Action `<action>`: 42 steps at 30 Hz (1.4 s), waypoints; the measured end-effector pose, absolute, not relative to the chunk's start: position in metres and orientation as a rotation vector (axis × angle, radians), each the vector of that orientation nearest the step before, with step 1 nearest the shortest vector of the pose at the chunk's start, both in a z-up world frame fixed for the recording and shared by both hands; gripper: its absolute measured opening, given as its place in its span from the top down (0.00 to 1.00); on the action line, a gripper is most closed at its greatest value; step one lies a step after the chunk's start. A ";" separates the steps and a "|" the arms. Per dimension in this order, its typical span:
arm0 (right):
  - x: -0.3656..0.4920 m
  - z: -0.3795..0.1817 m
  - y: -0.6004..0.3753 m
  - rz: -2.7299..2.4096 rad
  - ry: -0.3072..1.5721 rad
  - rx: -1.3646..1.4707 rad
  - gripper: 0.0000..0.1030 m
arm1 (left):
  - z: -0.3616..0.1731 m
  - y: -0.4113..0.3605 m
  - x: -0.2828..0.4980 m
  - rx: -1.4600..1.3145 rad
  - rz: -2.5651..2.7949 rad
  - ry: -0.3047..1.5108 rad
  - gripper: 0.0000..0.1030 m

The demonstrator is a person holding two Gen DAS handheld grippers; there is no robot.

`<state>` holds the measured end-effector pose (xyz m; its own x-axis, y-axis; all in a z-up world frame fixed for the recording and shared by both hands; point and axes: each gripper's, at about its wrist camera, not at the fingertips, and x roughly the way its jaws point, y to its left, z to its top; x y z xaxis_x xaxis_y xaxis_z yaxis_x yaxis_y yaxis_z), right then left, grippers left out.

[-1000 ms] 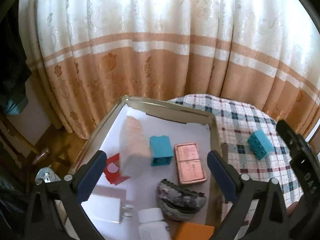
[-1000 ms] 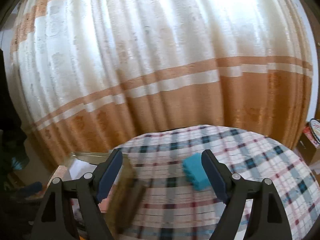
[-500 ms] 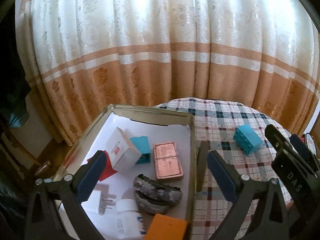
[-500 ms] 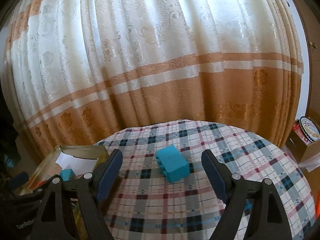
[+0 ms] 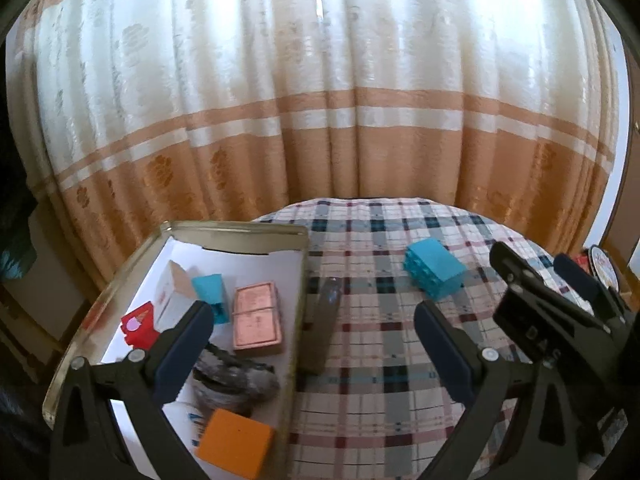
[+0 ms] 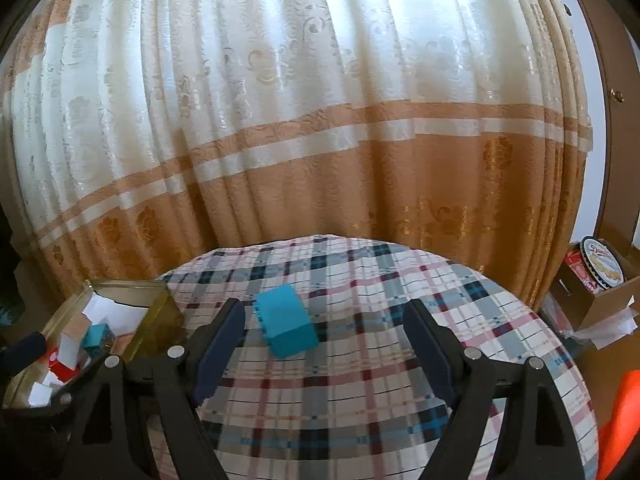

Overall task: Organize rigid objects
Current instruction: 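Withdraw both grippers toward the small teal block on the table, then lower the right gripper over the small teal block and close on it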

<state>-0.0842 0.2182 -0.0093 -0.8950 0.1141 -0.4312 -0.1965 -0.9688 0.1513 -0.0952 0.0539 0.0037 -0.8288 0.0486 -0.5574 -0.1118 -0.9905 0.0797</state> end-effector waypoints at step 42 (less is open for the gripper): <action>-0.138 -0.023 0.277 2.976 0.306 -0.913 0.19 | -0.050 0.117 -0.083 -1.198 2.680 0.311 0.01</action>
